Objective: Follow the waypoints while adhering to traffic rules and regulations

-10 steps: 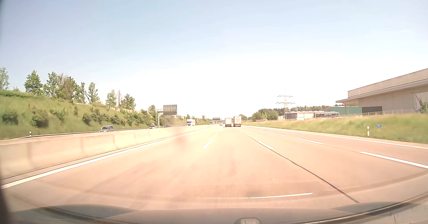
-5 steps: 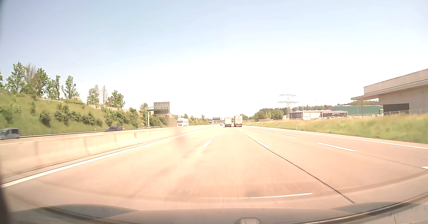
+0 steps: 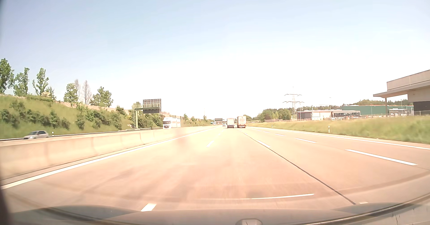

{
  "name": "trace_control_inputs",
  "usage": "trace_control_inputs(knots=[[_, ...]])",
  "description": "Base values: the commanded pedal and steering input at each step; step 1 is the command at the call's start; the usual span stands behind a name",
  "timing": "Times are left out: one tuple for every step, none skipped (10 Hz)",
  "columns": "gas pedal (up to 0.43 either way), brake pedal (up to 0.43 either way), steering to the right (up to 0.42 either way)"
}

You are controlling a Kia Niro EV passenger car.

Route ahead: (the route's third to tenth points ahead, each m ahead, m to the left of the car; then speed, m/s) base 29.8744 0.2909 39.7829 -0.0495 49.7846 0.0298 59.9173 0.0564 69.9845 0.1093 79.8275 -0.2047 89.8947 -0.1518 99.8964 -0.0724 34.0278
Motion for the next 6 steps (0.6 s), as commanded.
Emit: trace_control_inputs(knots=[[0.35,0.0,-0.006],[0.35,0.0,-0.007],[0.35,0.0,-0.007],[0.35,0.0,-0.007],[0.35,0.0,-0.007],[0.35,0.0,-0.007]])
